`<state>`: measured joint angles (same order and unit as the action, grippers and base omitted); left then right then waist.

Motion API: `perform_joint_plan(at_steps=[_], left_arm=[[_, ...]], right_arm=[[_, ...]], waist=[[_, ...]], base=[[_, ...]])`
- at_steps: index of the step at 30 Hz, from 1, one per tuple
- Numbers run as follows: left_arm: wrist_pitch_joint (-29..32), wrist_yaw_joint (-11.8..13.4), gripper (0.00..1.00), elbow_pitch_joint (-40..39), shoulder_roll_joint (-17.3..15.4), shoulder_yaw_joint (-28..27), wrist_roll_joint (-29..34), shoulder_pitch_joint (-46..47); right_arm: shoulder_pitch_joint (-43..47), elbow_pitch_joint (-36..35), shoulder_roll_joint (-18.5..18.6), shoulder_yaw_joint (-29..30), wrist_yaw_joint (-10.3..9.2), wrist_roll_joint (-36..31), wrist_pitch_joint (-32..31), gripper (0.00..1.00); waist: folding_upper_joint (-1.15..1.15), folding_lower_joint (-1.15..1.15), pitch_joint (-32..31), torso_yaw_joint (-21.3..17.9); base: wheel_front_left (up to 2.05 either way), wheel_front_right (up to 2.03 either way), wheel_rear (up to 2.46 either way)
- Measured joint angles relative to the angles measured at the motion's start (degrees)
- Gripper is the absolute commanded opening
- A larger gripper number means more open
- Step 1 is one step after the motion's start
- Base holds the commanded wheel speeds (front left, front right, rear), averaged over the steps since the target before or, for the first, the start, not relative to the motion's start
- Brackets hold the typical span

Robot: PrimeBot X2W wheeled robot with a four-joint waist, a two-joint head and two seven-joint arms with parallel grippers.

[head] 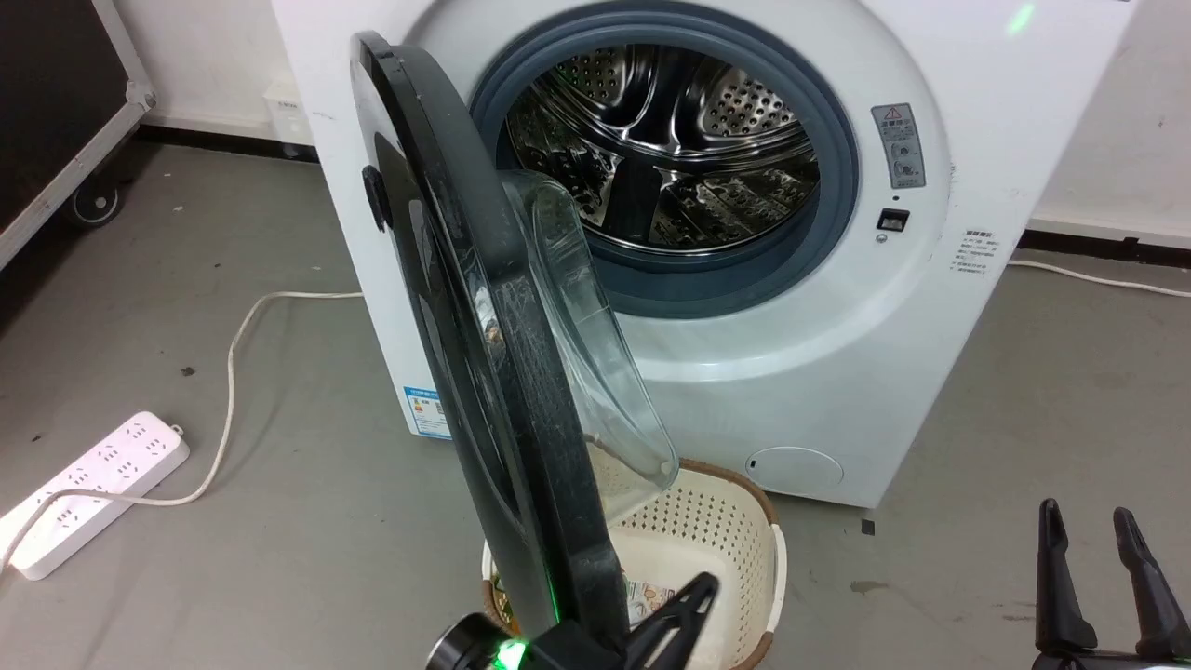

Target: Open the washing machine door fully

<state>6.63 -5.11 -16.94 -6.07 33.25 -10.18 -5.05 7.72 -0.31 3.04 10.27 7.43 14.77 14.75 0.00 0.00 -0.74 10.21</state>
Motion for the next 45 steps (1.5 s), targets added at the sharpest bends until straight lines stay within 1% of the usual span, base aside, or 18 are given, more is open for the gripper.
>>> perform_joint_plan(at_steps=[4, 6, 9, 13, 21, 27, 30, 32, 39, 45], left_arm=[[0.43, 1.19, 0.00, 2.52, -0.51, -0.75, 1.34, 0.01], [0.48, 1.96, 0.00, 2.86, -0.26, -1.07, 1.19, 0.01], [0.51, 2.52, 0.00, 3.39, -0.25, -1.42, 1.01, 0.01], [0.62, 2.58, 0.00, 3.96, -0.31, -1.37, 0.89, 0.00], [0.99, 2.48, 0.00, 4.21, -1.11, -1.23, 0.38, -0.15], [1.55, 3.24, 0.00, 3.96, -1.89, -1.70, -0.04, -0.92], [1.54, 4.39, 0.00, 3.21, -2.18, -2.86, -0.04, -1.57], [0.90, 5.42, 0.00, 2.52, -2.42, -3.98, -0.03, -2.10], [-1.87, 8.75, 0.00, 1.42, -2.86, -8.53, -0.48, -2.41], [-4.69, 11.52, 0.00, 1.27, -3.98, -14.79, -2.15, -2.51]], right_arm=[[-0.02, 0.11, 0.00, -0.09, 0.00, 0.41, 0.00, 1.00], [-0.02, 0.15, 0.00, -0.03, 0.00, 0.43, -0.01, 1.00], [-0.02, 0.15, -0.01, 0.18, 0.00, 0.43, 0.00, 1.00], [0.01, 0.12, -0.02, -0.11, 0.00, 0.45, 0.00, 1.00], [0.04, 0.32, -0.04, -0.54, 0.00, 0.88, 0.00, 1.00], [0.06, 1.05, -0.08, -1.23, 0.00, 0.94, 0.00, 1.00], [-0.10, 1.26, -0.09, -2.56, 0.00, 0.82, 0.00, 1.00], [-0.72, 1.62, -0.11, -3.55, 0.00, 0.52, 0.00, 1.00], [-4.30, 2.80, -0.11, -5.86, 0.00, -0.86, 0.00, 1.00], [-5.22, 3.28, -0.11, -6.47, 0.00, -2.49, 0.00, 1.00]], waist=[[0.00, 0.00, 0.27, 0.39], [0.00, 0.00, 0.39, 0.91], [0.00, 0.00, 0.44, 2.02], [0.00, 0.00, 0.36, 4.02], [0.00, 0.00, -0.04, 10.21], [0.00, 0.00, -0.44, 15.78], [0.00, 0.00, -0.46, 18.20], [0.00, -0.01, -0.01, 19.08], [0.00, 0.00, 2.40, 20.20], [0.00, 0.00, 4.19, 20.54]], base=[[0.00, 0.00, 0.00], [0.00, 0.00, 0.00], [0.00, 0.00, 0.00], [0.00, 0.00, 0.00], [0.00, 0.00, 0.00], [0.00, 0.00, 0.00], [0.00, 0.00, 0.00], [0.00, 0.00, 0.00], [0.00, 0.00, 0.00], [0.00, 0.00, 0.00]])
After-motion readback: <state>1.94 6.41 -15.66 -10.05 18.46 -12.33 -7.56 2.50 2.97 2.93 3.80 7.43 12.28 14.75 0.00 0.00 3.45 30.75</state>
